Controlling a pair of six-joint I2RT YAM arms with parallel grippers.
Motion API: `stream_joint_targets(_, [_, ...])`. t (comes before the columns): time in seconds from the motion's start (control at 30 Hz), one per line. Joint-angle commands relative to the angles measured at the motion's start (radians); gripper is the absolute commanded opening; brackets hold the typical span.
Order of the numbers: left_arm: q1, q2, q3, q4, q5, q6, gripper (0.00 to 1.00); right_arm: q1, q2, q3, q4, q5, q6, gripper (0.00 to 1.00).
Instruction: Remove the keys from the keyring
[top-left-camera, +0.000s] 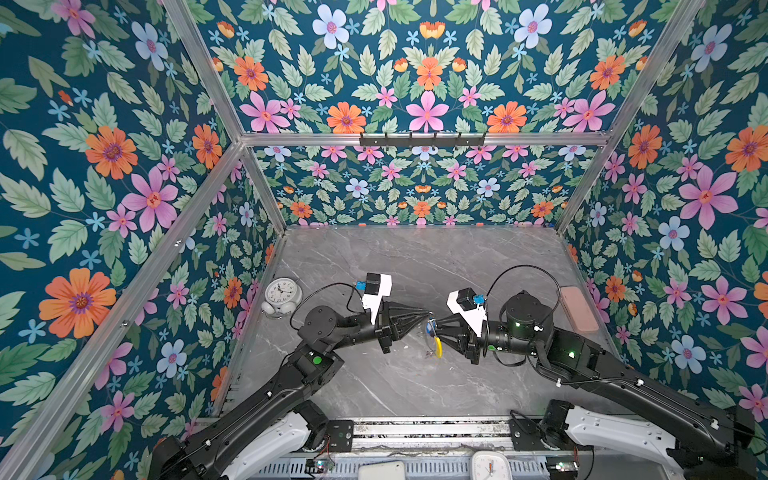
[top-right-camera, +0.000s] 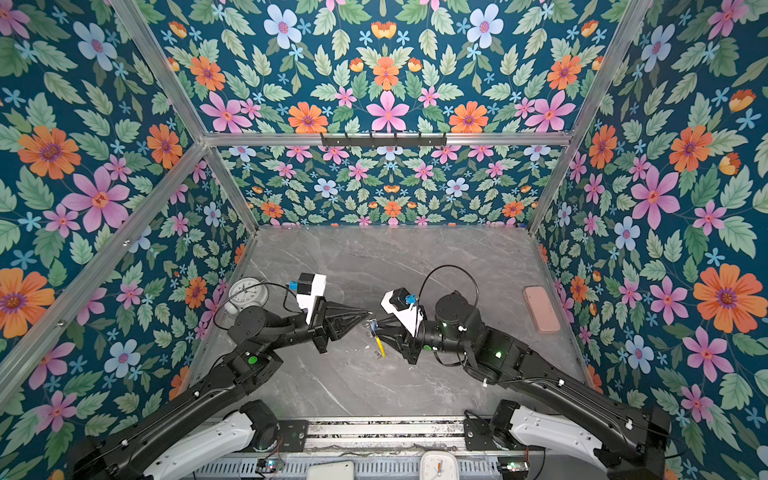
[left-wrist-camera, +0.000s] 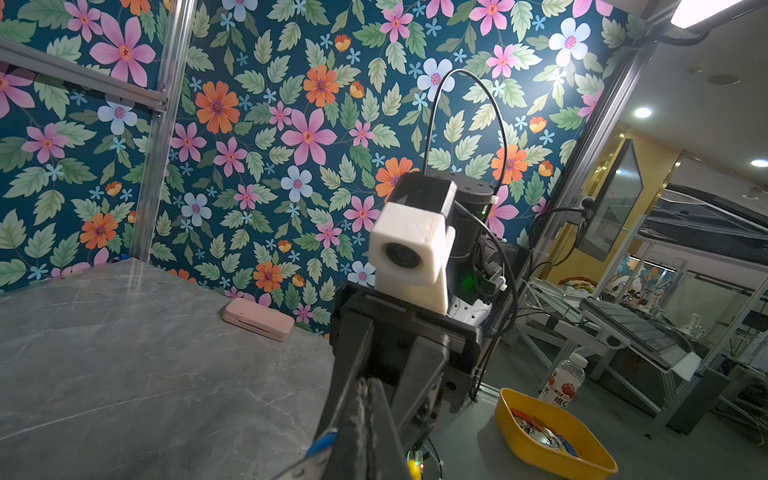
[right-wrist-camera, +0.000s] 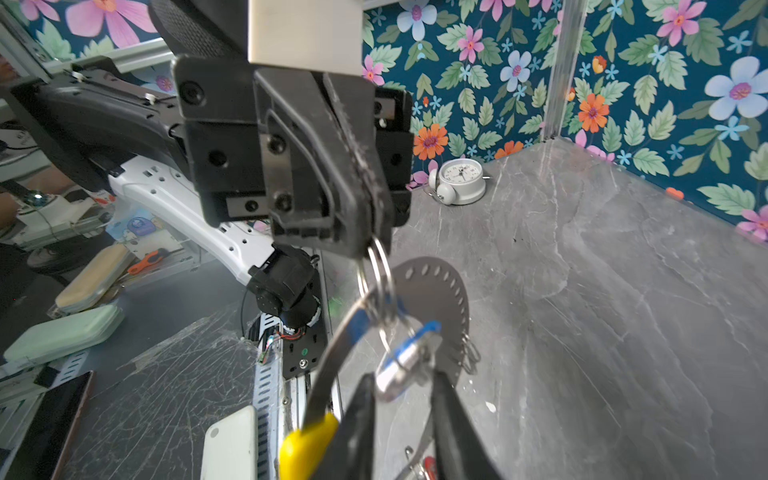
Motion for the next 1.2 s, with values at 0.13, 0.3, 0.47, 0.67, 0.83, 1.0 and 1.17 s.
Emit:
stream_joint_targets(0.13, [-0.001,-0.01,0.012,-0.002,0.017,0.033,0.0,-0.106,-0.086,0.016,-0.055,-0.075,-0.001,0.47])
stream_joint_targets(0.3, [0.0,0.001,0.014,0.014,0.032,0.023,0.0,-0.174,-0.106,0.017,0.08,-0.254,0.063,0.51])
stream_joint_targets(0.47, [0.0,0.01,0.016,0.033,0.044,0.009,0.0,-0.179,-0.038,0.014,0.234,-0.37,0.144,0.5])
stream_joint_targets(0.67, [0.0,0.008,0.017,0.037,0.044,0.004,0.0,-0.177,0.016,-0.01,0.318,-0.421,0.199,0.4])
stream_joint_targets(0.83, [0.0,0.013,0.014,0.042,0.048,0.002,0.0,-0.179,0.022,-0.022,0.319,-0.426,0.209,0.31])
stream_joint_targets(1.0, [0.0,0.014,0.007,0.059,0.051,-0.005,0.0,-0.178,0.031,-0.028,0.321,-0.427,0.215,0.24])
stream_joint_targets(1.17, [0.0,0.013,0.004,0.064,0.05,-0.007,0.0,-0.178,0.039,-0.032,0.322,-0.435,0.218,0.18])
